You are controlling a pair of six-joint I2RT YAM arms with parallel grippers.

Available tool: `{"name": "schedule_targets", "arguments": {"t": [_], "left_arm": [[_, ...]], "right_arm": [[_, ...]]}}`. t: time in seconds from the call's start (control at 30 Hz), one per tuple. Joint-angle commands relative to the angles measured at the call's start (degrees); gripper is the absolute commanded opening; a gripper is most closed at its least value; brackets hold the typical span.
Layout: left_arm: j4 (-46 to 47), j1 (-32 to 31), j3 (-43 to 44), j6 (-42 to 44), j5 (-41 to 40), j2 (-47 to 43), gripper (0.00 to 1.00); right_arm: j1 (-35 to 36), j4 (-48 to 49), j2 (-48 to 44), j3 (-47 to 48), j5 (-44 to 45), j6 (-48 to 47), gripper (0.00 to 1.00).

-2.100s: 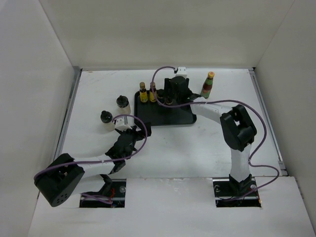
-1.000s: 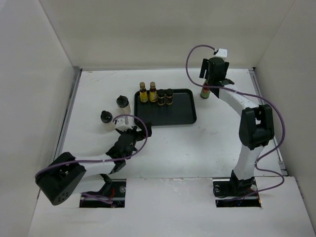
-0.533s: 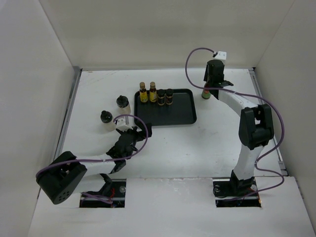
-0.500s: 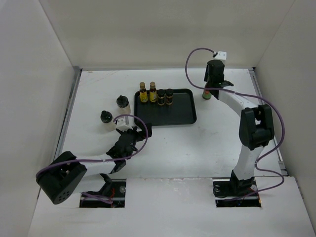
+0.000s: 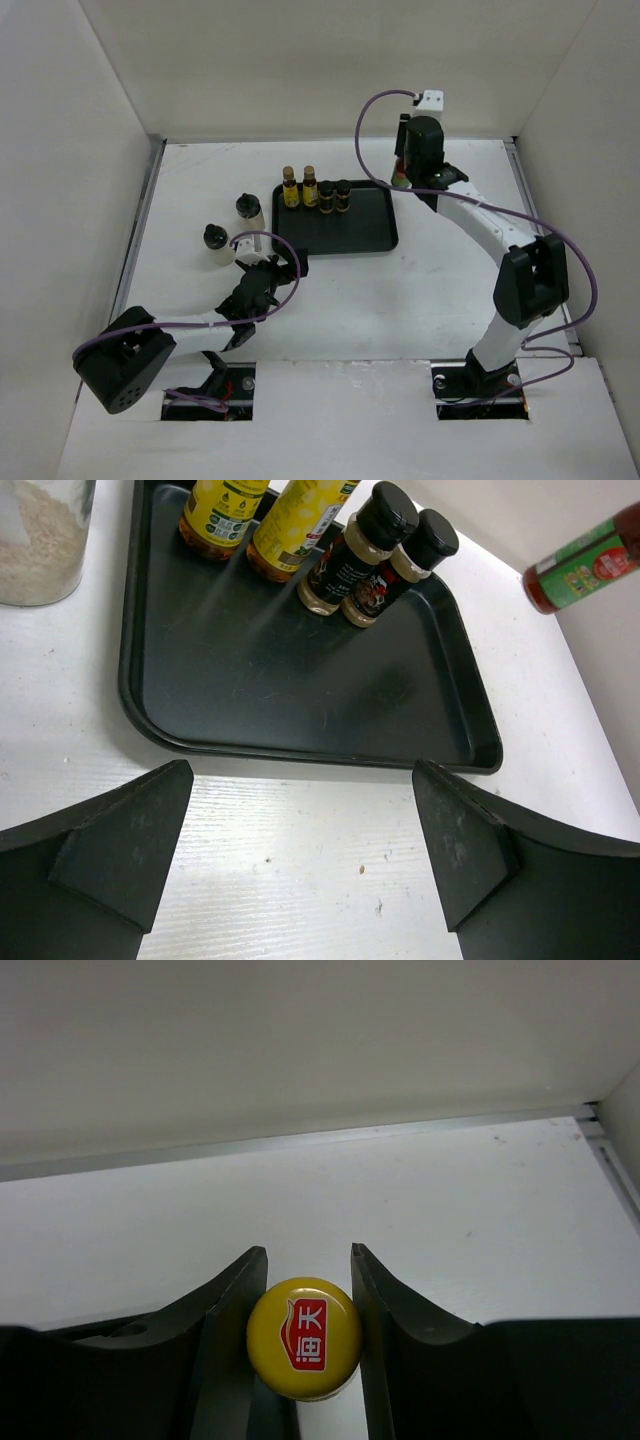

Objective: Organize the condiment bottles

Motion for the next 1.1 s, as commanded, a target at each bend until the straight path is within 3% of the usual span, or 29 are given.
{"name": "schedule_targets", "arguments": {"t": [0.0, 0.37, 0.77, 0.87, 1.07], "left_arm": [[2.83, -0.39, 2.06, -0.03, 0.71, -0.50, 0.94], [2.83, -0.30, 1.88, -0.03, 0.71, -0.59, 0.94], [2.83, -0.04, 1.97, -0.03, 0.71, -0.33, 0.94], [2.83, -0.04, 1.97, 0.06, 0.71, -0.33, 0.94], [2.74, 0.23, 2.50, 0.32, 0.36, 0.11, 0.94]], "right_arm": [[2.93, 7.45, 0.11, 1.75, -0.44, 1.28, 0.36], [6.72, 8.69, 8.90, 7.55, -1.40, 2.52, 0.38], [6.80, 12.46, 11.10, 5.35, -1.76, 2.60, 0.40], [7.42, 12.99, 11.54, 4.30, -1.67, 2.69, 0.47], [8.12, 15.10, 8.65, -0.44, -0.97, 4.18, 0.76]]}}
